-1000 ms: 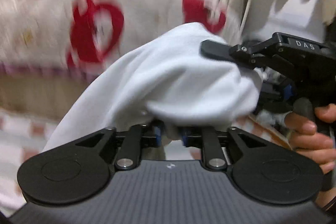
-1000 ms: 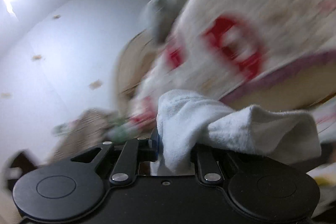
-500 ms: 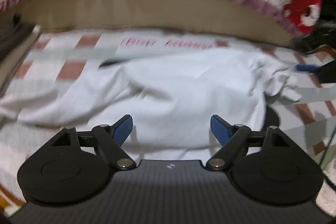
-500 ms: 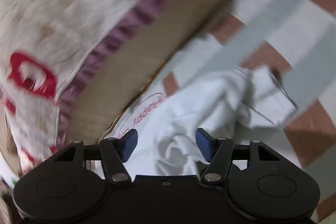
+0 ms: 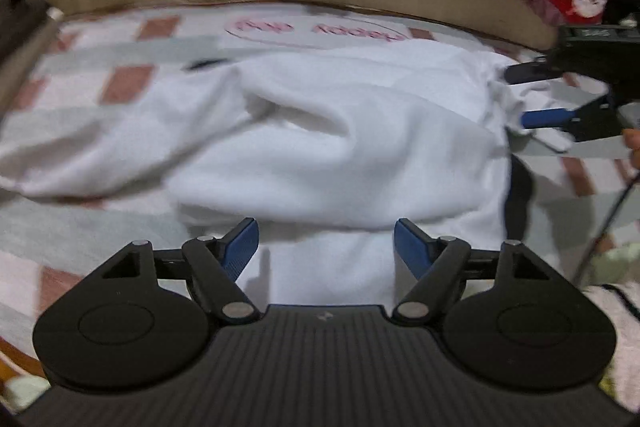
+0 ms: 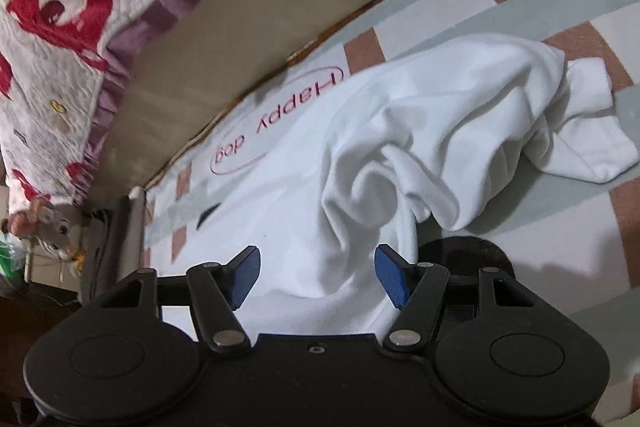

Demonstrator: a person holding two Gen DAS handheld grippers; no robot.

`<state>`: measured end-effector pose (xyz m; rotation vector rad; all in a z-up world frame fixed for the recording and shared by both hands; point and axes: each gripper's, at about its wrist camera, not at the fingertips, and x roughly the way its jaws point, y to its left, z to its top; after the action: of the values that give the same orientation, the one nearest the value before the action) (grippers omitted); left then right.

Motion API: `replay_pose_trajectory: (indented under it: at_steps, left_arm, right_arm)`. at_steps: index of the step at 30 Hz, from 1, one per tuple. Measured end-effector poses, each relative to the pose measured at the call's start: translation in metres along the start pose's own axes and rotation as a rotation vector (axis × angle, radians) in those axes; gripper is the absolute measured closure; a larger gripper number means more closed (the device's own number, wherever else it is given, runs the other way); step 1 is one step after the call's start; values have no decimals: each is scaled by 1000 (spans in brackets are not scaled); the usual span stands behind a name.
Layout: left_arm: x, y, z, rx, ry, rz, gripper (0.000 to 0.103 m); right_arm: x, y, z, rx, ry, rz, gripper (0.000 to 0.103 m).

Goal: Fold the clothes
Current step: 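Lay the white T-shirt flat on the mat and open both grippers, then pinch the T-shirt edge with the left gripper and lift it up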

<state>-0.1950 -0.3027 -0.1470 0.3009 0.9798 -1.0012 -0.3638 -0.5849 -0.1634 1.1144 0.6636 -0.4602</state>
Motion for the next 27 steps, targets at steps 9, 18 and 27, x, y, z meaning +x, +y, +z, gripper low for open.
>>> replay_pose_trajectory:
  at_steps: [9, 18, 27]
  left_arm:
    - [41, -27, -27, 86, 53, -30, 21]
    - [10, -4, -9, 113, -75, -19, 91]
    - [-24, 6, 11, 121, -273, 93, 94]
  right_arm:
    - [-21, -9, -25, 35, -46, -54, 34]
    - [-3, -5, -24, 24, 6, -58, 34]
    - [3, -1, -24, 19, 26, -45, 34]
